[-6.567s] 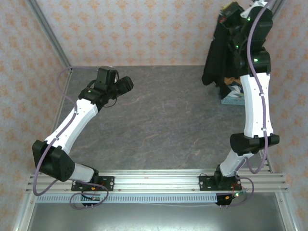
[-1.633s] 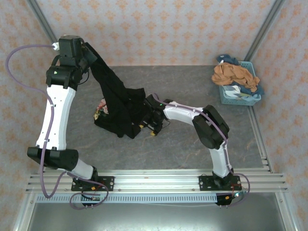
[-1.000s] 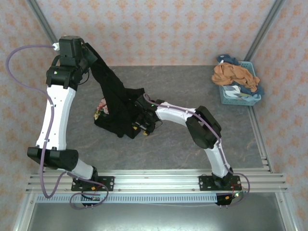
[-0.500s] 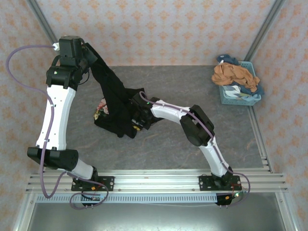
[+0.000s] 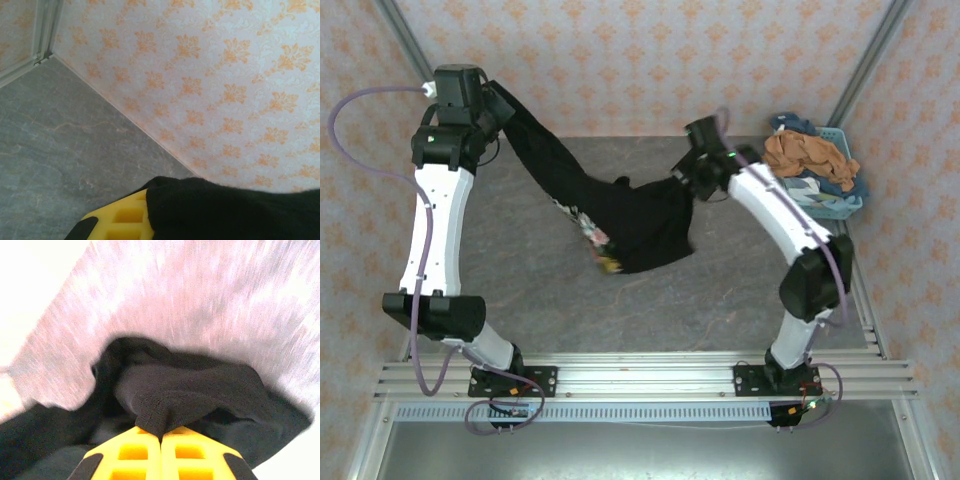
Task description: Fold and stack the t-shirts
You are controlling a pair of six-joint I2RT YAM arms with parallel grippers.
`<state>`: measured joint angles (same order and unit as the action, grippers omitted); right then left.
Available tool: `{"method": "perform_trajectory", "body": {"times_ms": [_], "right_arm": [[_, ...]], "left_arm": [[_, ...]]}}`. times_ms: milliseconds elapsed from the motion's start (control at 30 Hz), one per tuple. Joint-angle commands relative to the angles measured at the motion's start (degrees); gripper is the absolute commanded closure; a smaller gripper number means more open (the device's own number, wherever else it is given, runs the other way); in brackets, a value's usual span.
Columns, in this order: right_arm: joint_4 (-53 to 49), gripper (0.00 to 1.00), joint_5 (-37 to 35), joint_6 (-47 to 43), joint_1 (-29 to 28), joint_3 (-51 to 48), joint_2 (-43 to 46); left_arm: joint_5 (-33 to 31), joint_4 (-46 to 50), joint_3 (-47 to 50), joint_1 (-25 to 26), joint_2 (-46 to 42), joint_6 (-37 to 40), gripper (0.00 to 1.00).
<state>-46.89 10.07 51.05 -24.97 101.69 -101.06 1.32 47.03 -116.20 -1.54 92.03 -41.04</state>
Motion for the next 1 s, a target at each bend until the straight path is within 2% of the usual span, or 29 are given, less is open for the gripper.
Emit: {"method": "perform_trajectory", "body": {"times_ms": [0,100,200,333,433,533,633,700,800,900,967], "right_arm": [[-4.1,1.0,-6.4,-6.0,3.0,5.5,4.1],[-4.4,1.0,-8.3,-8.7,5.3,10.4,6.5],[-9.1,1.0,-8.4,-10.0,7.6,15.7,7.0],[-11.1,1.0,-6.7,-12.0,9.7,14.6,8.8],[-11.2,1.0,-3.4,-10.6,11.1,5.5,10.6],[-8.1,1.0,-2.1,-8.1,11.3,-9.8,15.0],[-4.5,1.0,3.8,-3.7,11.4,-25.2,18.0],[-2.9,0.85,6.9,-2.2,11.5,-33.0,18.6],[-2.6,0.64,1.8,-3.0,11.4,-39.5,20.8],[-5.1,0.56,-5.1,-3.7,12.0,-41.6,22.8],[-6.1,0.5,-6.7,-3.8,12.1,-42.4,24.2]], "left_arm": [[1.2,-3.0,-5.9,-1.3,0.2,-2.1,1.0],[0.5,-4.1,-9.3,-1.3,-0.3,-2.4,1.0],[0.4,-5.0,-9.9,-1.4,-1.9,-3.0,1.0],[2.2,-7.6,-4.9,-1.4,-5.4,-3.7,1.0],[1.7,-6.2,3.8,-1.4,-9.1,-5.0,1.0],[-0.2,-3.2,16.6,-1.3,-14.7,-7.1,1.0],[-2.5,-3.0,31.7,-1.3,-21.4,-8.7,1.0],[-1.6,-2.9,39.4,-1.3,-24.3,-8.2,1.0],[0.1,-1.4,46.5,-1.2,-26.7,-7.4,1.0],[-1.2,0.5,50.5,-1.2,-29.6,-7.0,1.0],[-1.7,1.2,51.9,-1.1,-30.7,-6.8,1.0]]}}
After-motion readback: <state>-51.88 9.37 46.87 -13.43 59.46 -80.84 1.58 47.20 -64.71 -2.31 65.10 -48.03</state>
